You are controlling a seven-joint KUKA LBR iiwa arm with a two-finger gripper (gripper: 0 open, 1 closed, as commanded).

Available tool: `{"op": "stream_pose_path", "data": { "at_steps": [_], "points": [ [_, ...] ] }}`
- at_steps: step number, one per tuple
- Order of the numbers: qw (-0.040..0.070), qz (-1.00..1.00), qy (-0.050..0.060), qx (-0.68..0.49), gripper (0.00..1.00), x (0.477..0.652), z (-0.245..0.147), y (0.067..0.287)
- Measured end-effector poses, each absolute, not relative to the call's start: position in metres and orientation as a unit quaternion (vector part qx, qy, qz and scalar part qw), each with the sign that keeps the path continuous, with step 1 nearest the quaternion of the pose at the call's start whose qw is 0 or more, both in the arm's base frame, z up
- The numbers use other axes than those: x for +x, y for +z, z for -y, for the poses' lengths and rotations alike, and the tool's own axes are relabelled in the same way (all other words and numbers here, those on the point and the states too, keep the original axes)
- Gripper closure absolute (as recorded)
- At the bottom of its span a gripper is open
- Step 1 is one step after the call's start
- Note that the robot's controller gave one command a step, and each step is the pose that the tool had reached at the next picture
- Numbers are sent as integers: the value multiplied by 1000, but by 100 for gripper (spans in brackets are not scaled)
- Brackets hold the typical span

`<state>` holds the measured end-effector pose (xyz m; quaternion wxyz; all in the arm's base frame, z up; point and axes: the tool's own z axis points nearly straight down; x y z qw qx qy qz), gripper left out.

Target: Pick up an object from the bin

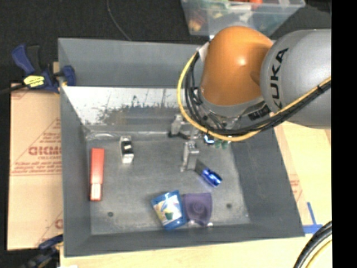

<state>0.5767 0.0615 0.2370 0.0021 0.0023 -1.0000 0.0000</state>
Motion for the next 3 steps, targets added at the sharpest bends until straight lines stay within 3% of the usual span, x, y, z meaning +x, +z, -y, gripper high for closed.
{"op": "stream_pose_path", "data": {
  "at_steps": [1,2,3],
  "points": [
    [-2,1000,-1,1,0,578,-61,242],
    [-4,1000,-2,-15,0,588,-123,272],
    [-1,999,0,-34,0,565,-148,259]
  ]
}}
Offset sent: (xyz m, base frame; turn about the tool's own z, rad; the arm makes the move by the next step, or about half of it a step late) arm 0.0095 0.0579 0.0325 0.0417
